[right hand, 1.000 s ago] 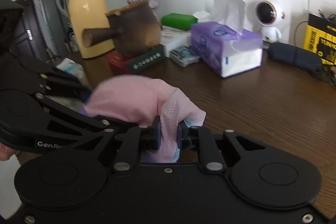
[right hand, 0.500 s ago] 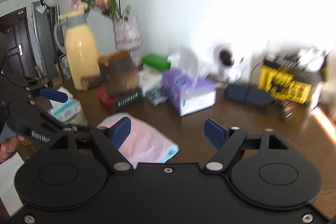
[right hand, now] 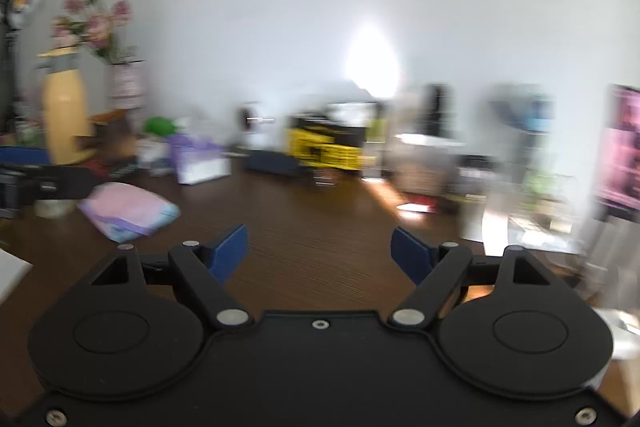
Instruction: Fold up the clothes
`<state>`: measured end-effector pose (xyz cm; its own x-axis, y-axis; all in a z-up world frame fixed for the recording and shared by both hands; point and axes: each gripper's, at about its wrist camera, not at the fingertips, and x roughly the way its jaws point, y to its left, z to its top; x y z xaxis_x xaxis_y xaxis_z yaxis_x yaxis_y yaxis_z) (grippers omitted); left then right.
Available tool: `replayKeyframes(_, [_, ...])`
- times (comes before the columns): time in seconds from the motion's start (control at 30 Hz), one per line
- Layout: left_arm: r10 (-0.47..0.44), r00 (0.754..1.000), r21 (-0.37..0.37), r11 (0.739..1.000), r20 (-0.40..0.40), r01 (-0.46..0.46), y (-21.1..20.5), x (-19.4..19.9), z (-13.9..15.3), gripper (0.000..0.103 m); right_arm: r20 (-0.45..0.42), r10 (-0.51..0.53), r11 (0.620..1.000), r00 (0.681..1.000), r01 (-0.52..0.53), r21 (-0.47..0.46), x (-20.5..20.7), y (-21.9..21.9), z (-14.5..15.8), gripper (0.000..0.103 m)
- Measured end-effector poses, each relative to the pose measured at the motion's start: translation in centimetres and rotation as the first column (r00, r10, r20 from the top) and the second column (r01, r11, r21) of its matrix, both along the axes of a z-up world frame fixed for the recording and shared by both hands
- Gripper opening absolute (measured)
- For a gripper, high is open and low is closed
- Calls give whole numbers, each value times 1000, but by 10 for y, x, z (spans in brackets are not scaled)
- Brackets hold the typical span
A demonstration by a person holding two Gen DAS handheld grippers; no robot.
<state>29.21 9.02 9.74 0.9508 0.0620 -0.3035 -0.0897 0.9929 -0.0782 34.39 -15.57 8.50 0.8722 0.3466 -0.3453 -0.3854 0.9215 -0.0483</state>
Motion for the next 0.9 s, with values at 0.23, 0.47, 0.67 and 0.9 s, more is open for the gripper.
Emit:
replayKeyframes(0.23, [-89,988,80,994,129,79,-57,-112,-25,103,56,26,999,998,-28,21,-112,-59,-21,85])
replayKeyframes(0.47, [-133,979,160,981,155,107,-79,-210,-81,103,93,73,997,993,-73,4,-233,-71,-56,87])
replayKeyframes(0.67, [-187,968,211,966,165,150,-85,-257,-117,103,7,-2,998,1000,2,69,-302,-81,-112,87])
replayKeyframes(0.9, [-173,976,45,985,135,168,-75,-287,-125,103,2,56,971,998,-55,233,-342,-91,-122,87])
